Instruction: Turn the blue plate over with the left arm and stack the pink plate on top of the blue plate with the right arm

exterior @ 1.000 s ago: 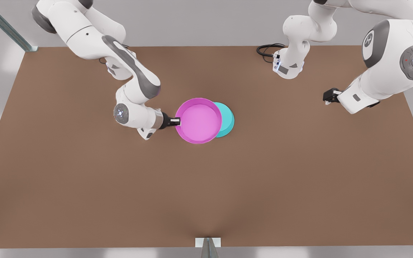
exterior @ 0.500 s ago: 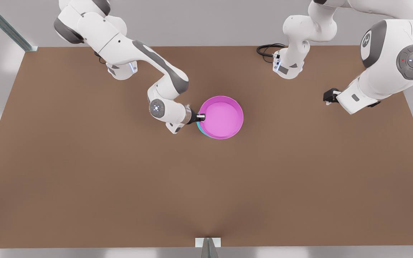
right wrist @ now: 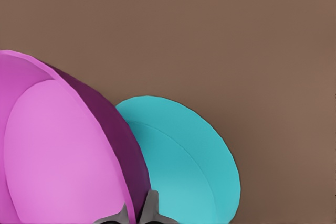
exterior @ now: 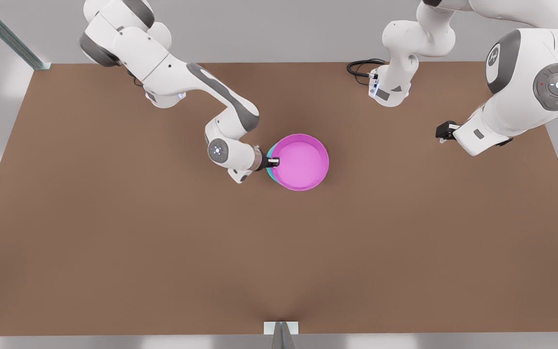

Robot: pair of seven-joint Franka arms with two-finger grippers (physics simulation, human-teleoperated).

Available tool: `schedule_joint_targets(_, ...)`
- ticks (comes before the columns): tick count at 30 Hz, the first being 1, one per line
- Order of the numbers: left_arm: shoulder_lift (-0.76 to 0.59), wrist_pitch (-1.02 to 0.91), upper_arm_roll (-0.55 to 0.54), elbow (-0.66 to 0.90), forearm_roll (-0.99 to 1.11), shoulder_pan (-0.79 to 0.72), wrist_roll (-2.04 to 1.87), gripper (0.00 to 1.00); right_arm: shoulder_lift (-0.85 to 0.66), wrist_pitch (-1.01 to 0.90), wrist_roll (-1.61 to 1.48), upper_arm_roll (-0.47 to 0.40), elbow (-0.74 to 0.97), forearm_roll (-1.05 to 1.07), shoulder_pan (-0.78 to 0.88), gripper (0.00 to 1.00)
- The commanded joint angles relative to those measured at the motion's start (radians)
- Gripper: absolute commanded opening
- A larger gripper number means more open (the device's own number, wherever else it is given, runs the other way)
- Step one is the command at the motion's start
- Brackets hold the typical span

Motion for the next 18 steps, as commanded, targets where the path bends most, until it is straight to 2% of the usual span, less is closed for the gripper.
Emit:
schedule_joint_targets(1,0.000,0.000,0.000,0.000,0.002,0.000,0.000,1.00,0.001,-0.003,0.009,-0.001,0.000,-0.011,0.000,0.21)
schedule_joint_targets(6,0.000,0.000,0.000,0.002,0.000,0.000,-0.002,1.00,0.014,0.017,0.007,-0.051,0.005,-0.010,0.062,0.21)
schedule_joint_targets(9,0.002,0.000,0.000,0.002,0.002,0.000,-0.002,1.00,0.014,0.018,0.009,-0.051,0.005,-0.010,0.062,1.00)
schedule_joint_targets(18,0.008,0.000,-0.005,0.003,0.012,0.000,-0.003,1.00,-0.004,0.012,0.039,-0.051,0.008,-0.018,0.069,1.00)
